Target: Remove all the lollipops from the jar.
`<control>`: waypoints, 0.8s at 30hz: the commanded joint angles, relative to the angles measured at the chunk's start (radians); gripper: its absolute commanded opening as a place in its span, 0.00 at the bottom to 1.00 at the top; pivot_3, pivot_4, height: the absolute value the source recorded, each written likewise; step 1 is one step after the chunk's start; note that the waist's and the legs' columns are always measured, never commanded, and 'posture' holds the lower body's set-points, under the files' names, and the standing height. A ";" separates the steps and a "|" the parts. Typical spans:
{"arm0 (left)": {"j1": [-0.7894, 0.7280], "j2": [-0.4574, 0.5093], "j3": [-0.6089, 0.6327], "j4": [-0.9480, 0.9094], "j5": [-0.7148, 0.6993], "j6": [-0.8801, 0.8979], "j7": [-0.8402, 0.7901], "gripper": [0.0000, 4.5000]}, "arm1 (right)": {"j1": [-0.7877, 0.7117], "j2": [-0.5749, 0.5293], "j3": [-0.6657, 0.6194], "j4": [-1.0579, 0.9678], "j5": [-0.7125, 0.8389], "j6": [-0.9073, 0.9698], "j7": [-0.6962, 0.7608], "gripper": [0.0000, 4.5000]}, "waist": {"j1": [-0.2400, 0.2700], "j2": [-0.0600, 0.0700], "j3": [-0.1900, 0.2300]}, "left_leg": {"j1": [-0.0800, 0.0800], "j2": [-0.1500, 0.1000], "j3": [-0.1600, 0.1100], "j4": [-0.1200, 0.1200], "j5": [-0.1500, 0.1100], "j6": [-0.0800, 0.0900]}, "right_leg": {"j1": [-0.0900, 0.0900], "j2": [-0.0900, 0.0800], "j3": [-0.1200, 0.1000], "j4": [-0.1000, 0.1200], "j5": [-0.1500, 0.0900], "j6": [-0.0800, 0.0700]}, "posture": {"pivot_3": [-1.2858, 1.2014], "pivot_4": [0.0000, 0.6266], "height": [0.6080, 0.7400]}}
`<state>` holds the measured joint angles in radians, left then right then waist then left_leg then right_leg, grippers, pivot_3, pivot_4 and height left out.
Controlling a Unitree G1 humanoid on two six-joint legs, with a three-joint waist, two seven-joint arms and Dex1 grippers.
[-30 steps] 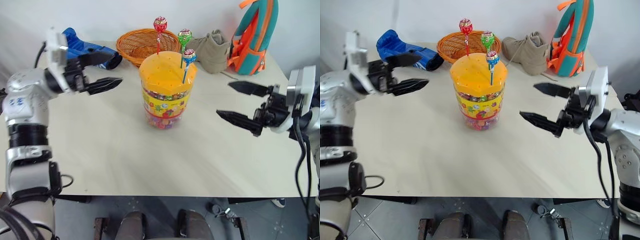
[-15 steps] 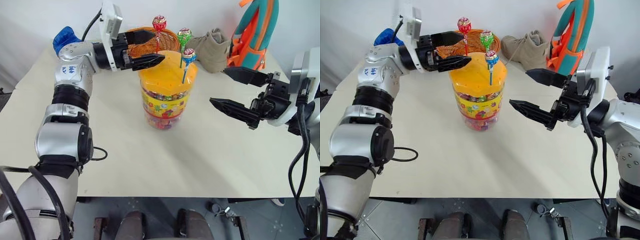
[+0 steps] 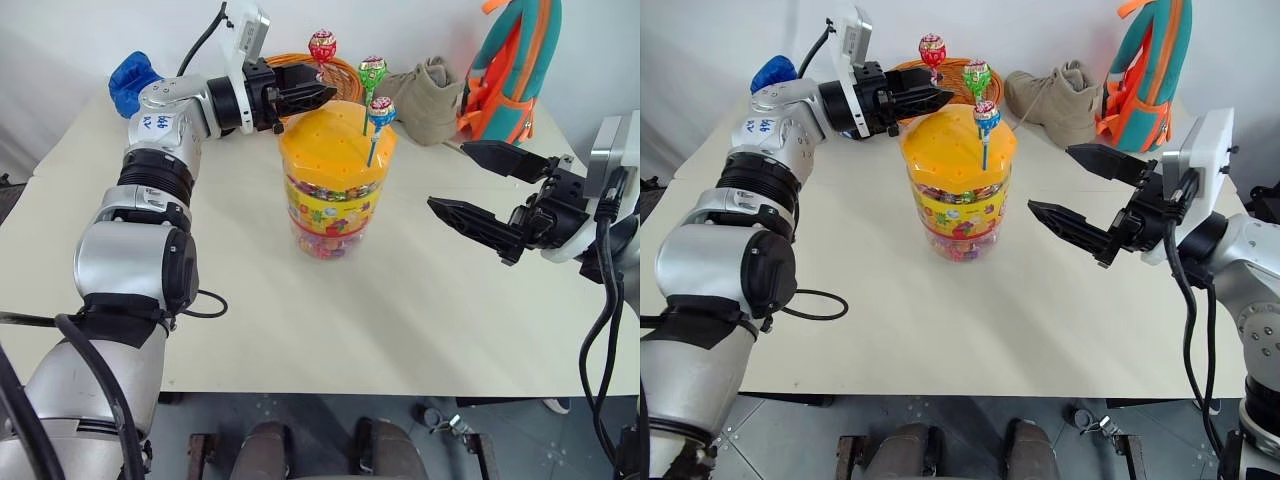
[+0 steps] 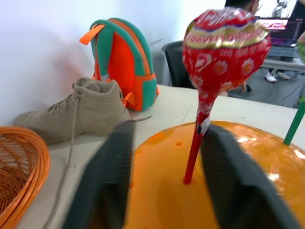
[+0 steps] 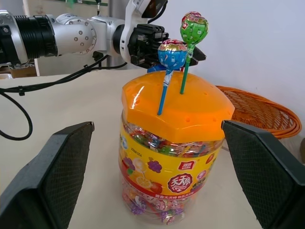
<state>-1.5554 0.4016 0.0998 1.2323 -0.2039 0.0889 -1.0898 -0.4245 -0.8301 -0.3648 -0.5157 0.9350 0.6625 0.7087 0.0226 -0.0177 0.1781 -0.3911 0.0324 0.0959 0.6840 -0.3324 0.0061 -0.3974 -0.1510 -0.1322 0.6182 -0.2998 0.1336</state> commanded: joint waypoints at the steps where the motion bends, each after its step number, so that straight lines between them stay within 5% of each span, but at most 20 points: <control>1: -0.046 0.013 0.034 -0.028 -0.016 -0.003 -0.026 0.17 | -0.014 -0.027 -0.042 -0.022 0.019 -0.014 0.008 1.00 | 0.000 0.000 0.000 | 0.000 0.000 0.000 0.000 0.000 0.000 | 0.000 0.000 0.000 0.000 0.000 0.000 | 0.52 0.24 1.00; 4: -0.047 0.021 0.044 -0.031 -0.012 0.001 -0.033 0.01 | -0.020 -0.039 -0.039 -0.007 0.014 -0.020 0.028 1.00 | 0.000 0.000 0.000 | 0.000 0.000 0.000 0.000 0.000 0.000 | 0.000 0.000 0.000 0.000 0.000 0.000 | 0.52 0.24 1.00; 16: -0.102 0.058 0.129 -0.073 -0.057 0.066 0.001 0.01 | -0.067 -0.061 -0.024 0.050 0.014 -0.033 0.113 1.00 | -0.001 0.000 0.000 | 0.000 0.000 0.000 0.000 0.000 0.000 | 0.000 0.000 0.000 0.000 0.000 0.000 | 0.52 0.24 1.00; 24: -0.027 0.219 0.062 -0.137 0.029 0.205 0.064 0.01 | -0.004 -0.097 -0.060 -0.006 0.146 0.032 0.182 1.00 | -0.004 0.000 0.000 | 0.000 0.000 0.000 0.000 0.000 0.000 | 0.000 0.000 0.000 0.000 0.000 0.000 | 0.52 0.24 1.00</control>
<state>-1.5835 0.5984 0.1735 1.1402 -0.1923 0.2600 -1.0378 -0.4213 -0.9073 -0.3778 -0.4857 1.0393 0.6887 0.8851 0.0183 -0.0176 0.1783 -0.3908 0.0325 0.0958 0.6837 -0.3324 0.0061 -0.3975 -0.1509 -0.1319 0.6184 -0.2998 0.1336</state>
